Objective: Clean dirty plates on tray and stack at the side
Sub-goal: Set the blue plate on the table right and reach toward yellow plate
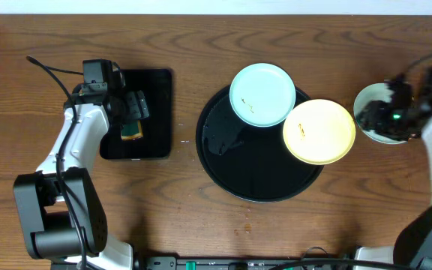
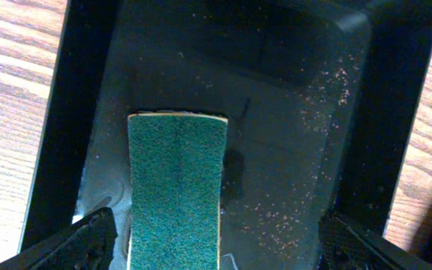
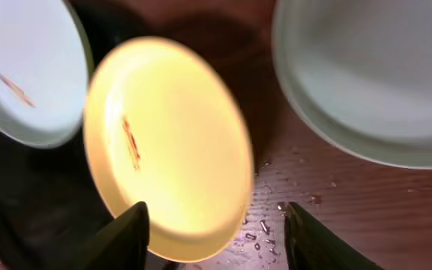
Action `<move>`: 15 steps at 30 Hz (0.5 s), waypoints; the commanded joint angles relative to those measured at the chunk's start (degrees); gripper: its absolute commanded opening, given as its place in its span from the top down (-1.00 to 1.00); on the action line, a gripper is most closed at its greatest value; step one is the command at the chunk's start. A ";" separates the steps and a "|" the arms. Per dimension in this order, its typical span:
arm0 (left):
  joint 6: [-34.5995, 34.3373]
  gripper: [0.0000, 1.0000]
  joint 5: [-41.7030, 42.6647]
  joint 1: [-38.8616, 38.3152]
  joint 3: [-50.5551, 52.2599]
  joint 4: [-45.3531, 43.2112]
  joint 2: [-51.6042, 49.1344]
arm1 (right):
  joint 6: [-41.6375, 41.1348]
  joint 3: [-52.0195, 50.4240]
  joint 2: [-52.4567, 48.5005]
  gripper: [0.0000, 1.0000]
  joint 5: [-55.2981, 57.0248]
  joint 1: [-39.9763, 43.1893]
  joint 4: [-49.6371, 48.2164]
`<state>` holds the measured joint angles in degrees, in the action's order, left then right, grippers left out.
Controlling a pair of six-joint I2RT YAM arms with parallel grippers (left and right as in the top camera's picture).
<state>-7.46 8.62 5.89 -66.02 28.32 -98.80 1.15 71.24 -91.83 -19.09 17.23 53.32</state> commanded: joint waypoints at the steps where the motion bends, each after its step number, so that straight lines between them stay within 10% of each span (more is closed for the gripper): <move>1: 0.15 -0.73 -0.33 -0.07 0.24 0.11 -0.59 | 2.19 -1.18 -1.03 -0.17 12.35 -6.64 -0.15; 15: 0.13 -0.73 -0.33 -0.07 0.24 0.11 -0.59 | 2.25 -1.29 -8.92 -0.25 20.48 -11.96 -4.44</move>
<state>-7.46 8.62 5.89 -66.02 28.34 -98.80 2.61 70.32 -99.70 -0.03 5.41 49.30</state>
